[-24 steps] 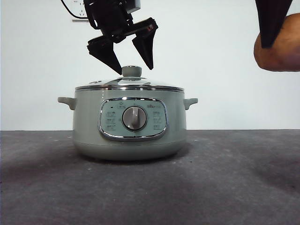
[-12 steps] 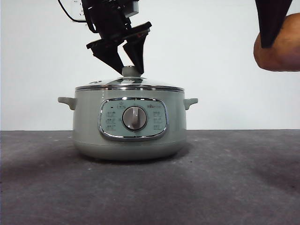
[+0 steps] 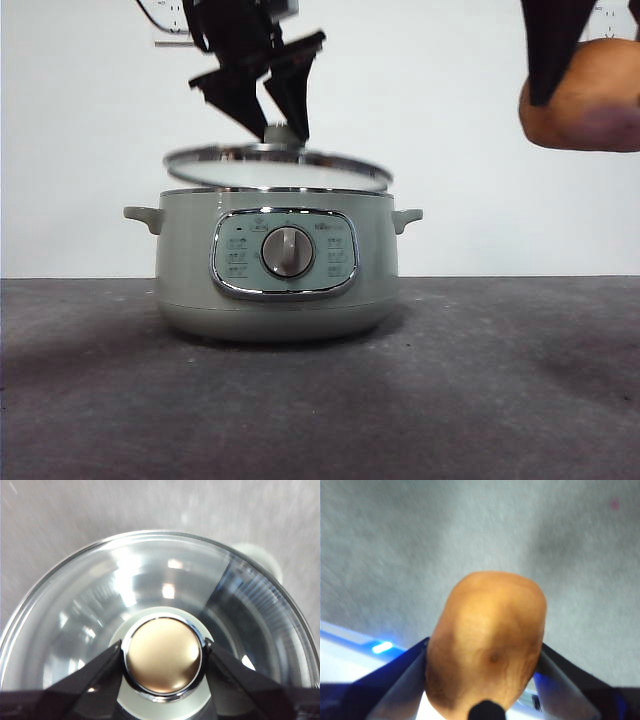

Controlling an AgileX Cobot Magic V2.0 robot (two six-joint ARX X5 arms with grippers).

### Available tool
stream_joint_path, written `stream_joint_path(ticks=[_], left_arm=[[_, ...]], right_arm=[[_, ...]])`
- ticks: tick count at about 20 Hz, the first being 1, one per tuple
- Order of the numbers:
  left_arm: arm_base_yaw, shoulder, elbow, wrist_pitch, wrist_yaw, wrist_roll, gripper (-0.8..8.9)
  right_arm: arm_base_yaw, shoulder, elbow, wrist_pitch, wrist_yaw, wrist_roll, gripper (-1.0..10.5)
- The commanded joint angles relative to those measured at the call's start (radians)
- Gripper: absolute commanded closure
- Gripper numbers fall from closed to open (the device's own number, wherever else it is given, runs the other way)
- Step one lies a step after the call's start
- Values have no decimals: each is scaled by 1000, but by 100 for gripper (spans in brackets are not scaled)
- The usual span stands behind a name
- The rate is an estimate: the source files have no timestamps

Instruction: Pick up the potato,open the lid,put the potato in the pot,close the lid

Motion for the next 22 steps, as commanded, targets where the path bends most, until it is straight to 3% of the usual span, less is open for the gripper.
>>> stream_joint_path(ticks=[1,8,13,15,22], left_arm=[[6,-16,102,5,1,9,822],[89,-16,182,-51,1,13,822],[209,-16,182,-61,1,12,822],[262,-16,182,-59,1,12,822],[424,-16,182,-53,2,12,822]], right_arm=[[1,-3,14,4,1,-3,950],[0,101,243,83,16,2,951],[0,401,580,76,-17,-57,950],[0,530,709,77,-59,-61,950],[-1,905,1028,183,-48,-55,955]])
